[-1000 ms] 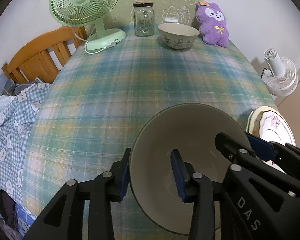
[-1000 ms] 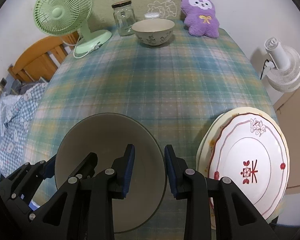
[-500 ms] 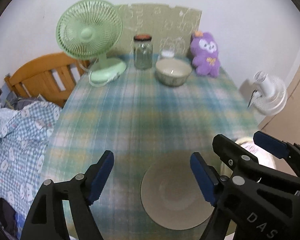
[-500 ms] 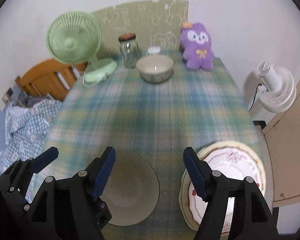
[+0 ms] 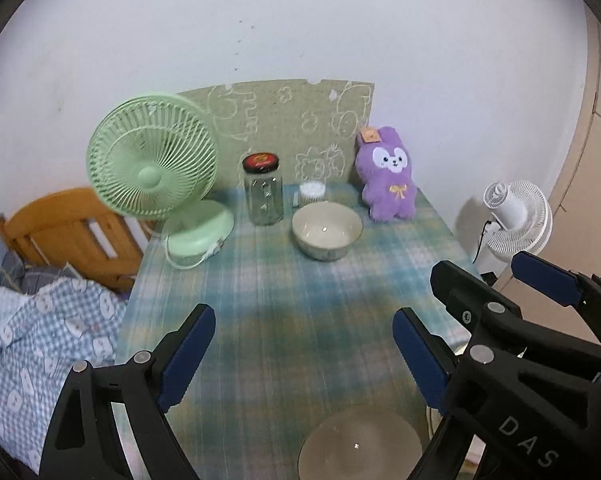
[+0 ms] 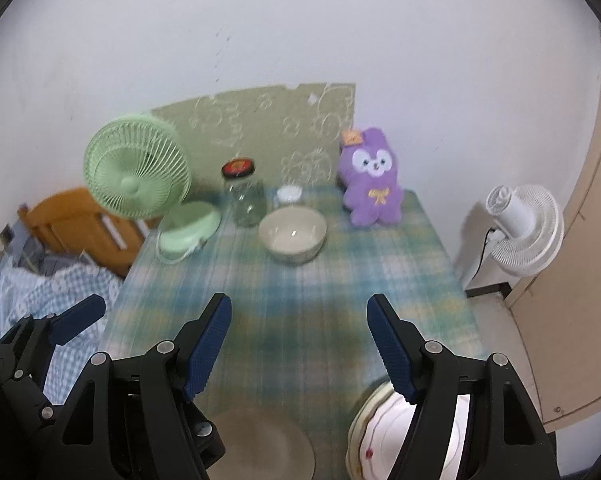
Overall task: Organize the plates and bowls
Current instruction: 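Lower the large bowl onto the table, open both grippers and withdraw, then move both grippers to the bowl beside the glass jar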
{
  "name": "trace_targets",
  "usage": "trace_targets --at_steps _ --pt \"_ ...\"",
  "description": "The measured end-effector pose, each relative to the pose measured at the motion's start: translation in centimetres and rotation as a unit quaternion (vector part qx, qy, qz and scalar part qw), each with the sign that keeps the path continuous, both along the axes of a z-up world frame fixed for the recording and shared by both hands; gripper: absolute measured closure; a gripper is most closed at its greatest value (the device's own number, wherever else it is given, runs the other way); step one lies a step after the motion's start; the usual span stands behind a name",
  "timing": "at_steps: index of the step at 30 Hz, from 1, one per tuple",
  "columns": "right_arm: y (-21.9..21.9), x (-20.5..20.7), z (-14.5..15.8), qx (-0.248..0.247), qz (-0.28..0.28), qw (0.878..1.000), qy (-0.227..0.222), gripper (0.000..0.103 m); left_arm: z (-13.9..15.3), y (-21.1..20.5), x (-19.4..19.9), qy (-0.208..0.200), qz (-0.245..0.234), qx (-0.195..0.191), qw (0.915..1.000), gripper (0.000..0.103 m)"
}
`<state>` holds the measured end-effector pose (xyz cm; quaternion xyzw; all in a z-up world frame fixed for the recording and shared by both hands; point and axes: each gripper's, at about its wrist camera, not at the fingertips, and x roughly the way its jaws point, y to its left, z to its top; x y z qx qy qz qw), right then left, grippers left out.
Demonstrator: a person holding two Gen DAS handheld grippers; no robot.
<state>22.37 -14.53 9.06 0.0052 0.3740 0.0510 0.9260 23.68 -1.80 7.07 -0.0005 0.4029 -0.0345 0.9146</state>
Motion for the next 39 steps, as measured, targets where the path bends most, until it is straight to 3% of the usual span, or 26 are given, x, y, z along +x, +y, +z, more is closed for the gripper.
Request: trace_targets --at_steps 5,12,18,21,28,31,39 --pt "-0.5 2.8 0.3 -0.012 0.003 1.0 -0.002 0.03 -0.1 -0.5 2.6 -0.008 -0.007 -0.016 0.9998 0.013" --pt "-1.6 9.0 -1.3 -0.014 0.026 1.0 0.008 0.03 -1.6 -1.7 7.3 -0.003 0.026 -0.008 0.9996 0.014" --pt "-2.4 14.7 -3.8 -0.009 0.043 0.999 0.015 0.03 -3.9 -2.5 11.5 -0.007 0.064 0.007 0.9979 0.015" --pt "-2.4 17.1 -5.3 -0.012 0.049 0.999 0.022 0.03 -5.4 -2.8 13.5 0.001 0.072 -0.002 0.9974 0.022" --pt "-2.3 21.7 -9.1 -0.006 0.062 0.997 0.034 0.03 -9.0 -3.2 17.6 0.011 0.089 0.007 0.9959 0.022" --pt "-2.2 23.3 -10.6 0.002 0.063 0.997 0.037 0.037 -10.3 -3.4 19.1 0.014 0.097 0.014 0.9951 0.023" --pt "-1.6 27.1 -15.0 0.011 0.06 0.996 0.065 0.047 -14.3 -3.3 23.0 0.043 0.097 0.016 0.9943 0.042"
